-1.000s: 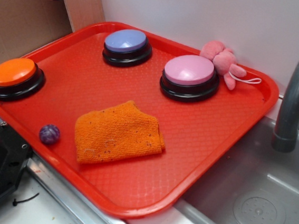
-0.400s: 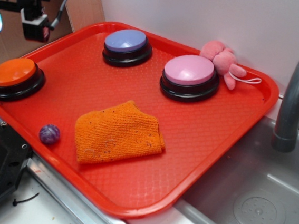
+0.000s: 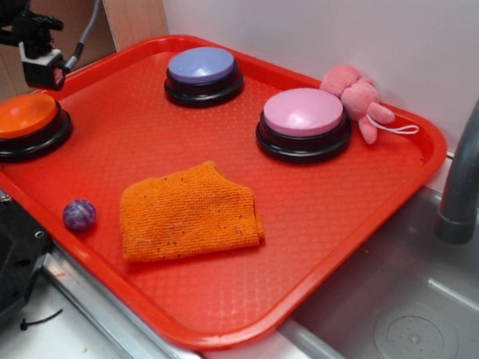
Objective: Push the orange button.
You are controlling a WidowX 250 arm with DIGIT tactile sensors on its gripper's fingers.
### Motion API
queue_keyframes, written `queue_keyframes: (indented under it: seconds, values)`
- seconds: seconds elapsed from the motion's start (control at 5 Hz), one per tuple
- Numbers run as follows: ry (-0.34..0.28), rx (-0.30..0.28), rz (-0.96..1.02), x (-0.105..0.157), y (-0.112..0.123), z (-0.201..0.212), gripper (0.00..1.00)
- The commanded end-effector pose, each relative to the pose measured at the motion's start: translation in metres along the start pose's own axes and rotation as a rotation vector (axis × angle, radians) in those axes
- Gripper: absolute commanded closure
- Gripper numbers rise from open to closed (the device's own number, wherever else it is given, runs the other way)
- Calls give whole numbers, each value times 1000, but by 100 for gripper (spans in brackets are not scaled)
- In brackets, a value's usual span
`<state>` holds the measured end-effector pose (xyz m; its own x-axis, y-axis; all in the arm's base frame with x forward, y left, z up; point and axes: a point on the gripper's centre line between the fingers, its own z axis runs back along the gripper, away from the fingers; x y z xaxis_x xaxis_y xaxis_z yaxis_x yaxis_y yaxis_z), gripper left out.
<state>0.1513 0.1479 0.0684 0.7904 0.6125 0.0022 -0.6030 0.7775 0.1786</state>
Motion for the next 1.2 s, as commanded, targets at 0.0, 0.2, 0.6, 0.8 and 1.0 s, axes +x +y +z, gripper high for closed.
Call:
queue_keyframes:
  seconds: [0.0,0.2,0.6,0.8,1.0]
  values:
    - [33,4,1,-11,-1,-27,0]
    - [44,-5,2,-13,-2,-27,0]
    - [-44,-49,-39,-5,8,18,0]
    - [-44,-49,-26,-4,10,33,0]
    - [-43,-48,-47,-3,7,51,0]
